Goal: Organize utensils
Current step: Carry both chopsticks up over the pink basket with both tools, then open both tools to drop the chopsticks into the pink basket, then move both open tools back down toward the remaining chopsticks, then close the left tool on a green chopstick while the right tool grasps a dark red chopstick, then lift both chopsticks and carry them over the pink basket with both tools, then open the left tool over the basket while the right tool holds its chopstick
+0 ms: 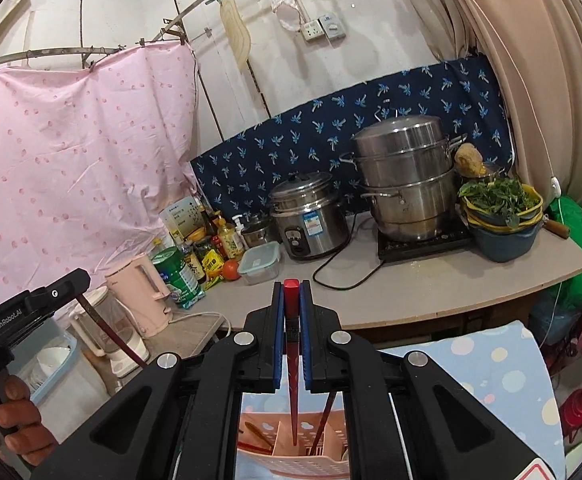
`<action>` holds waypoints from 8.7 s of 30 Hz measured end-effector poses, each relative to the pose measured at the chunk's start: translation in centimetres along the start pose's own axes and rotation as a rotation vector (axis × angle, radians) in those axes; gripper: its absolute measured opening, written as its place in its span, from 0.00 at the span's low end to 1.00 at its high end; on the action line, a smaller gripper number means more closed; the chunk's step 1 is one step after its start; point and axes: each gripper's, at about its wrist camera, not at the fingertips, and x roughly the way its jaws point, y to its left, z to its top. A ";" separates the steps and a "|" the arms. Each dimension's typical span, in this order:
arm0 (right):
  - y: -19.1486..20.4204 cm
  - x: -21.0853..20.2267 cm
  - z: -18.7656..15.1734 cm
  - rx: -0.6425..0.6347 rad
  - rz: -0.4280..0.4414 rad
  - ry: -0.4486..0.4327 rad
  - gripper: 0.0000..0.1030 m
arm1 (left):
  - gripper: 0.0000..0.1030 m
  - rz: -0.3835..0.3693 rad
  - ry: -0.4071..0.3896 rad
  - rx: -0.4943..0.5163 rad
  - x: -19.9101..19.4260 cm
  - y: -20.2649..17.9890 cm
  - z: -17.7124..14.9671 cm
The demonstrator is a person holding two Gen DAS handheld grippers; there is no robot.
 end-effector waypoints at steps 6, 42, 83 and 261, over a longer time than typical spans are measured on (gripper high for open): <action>-1.0 3.0 -2.3 0.018 -0.006 0.080 0.07 | 0.07 0.018 0.068 -0.018 2.9 1.5 -2.6; -1.4 -0.4 -7.7 -0.023 -0.043 0.167 0.17 | 0.27 0.091 0.154 -0.020 1.3 2.8 -7.9; -0.9 -10.4 -33.2 -0.106 -0.110 0.584 0.17 | 0.27 0.134 0.527 0.013 -9.1 4.4 -30.7; 0.2 -1.0 -1.8 -0.024 0.026 -0.013 0.07 | 0.05 0.029 0.083 -0.028 0.2 1.7 -4.5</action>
